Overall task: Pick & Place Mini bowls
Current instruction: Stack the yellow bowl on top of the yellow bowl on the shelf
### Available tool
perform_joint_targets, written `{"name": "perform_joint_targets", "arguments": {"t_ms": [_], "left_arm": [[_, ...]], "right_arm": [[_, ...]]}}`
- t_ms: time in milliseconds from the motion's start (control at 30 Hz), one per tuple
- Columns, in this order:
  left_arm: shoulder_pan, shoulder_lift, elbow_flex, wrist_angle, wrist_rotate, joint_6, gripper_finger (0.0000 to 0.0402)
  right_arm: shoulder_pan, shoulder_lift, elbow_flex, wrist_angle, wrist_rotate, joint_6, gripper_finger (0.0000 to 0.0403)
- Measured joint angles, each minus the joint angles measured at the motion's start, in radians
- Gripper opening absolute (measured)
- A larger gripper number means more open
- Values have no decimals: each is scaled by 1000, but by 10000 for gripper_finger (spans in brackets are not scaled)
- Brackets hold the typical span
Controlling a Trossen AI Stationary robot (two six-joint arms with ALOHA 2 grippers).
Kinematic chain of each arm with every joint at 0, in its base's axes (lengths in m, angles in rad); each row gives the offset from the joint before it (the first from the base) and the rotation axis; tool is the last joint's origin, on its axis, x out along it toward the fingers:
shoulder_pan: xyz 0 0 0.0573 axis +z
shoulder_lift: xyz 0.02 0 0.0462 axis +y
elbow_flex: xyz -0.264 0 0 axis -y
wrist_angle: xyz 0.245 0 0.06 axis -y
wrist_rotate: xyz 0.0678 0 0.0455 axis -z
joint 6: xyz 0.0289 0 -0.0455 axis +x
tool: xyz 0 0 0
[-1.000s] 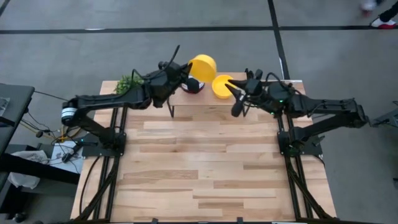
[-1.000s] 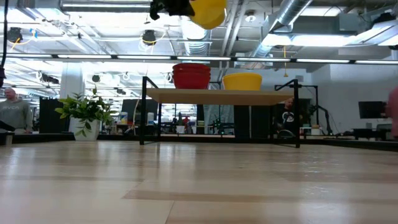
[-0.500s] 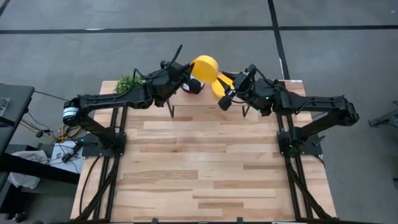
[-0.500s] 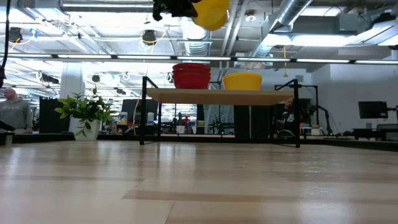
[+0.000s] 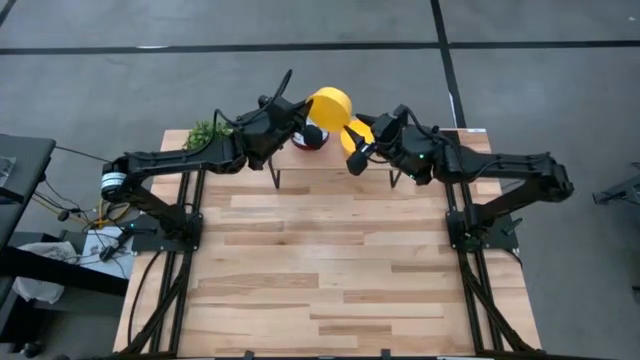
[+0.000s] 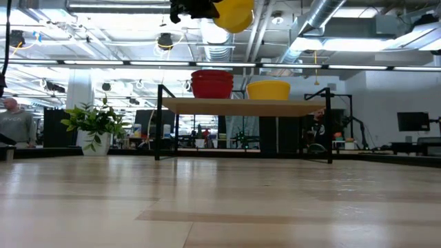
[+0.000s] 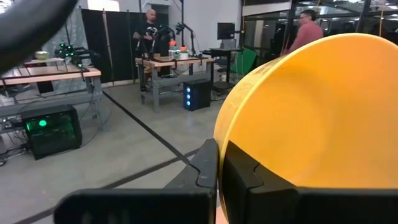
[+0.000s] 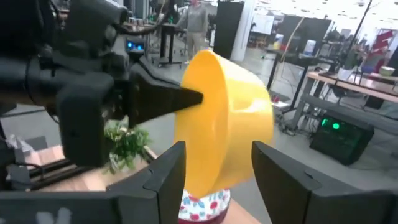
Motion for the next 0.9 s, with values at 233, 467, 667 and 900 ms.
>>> {"name": "perform_joint_targets", "arguments": {"t_ms": [233, 467, 667, 900], "left_arm": [[-7, 0, 0, 3, 0, 0, 4], [-17, 0, 0, 2, -1, 0, 4], [-33, -1, 0, 1, -14, 0, 4], [-37, -1, 0, 0, -16, -4, 4]], "right_arm": [[0, 55, 49, -16, 42, 0, 172], [0, 111, 127, -117, 159, -1, 146], [0, 129, 151, -145, 195, -1, 98], [0, 131, 151, -154, 233, -4, 45]]}}
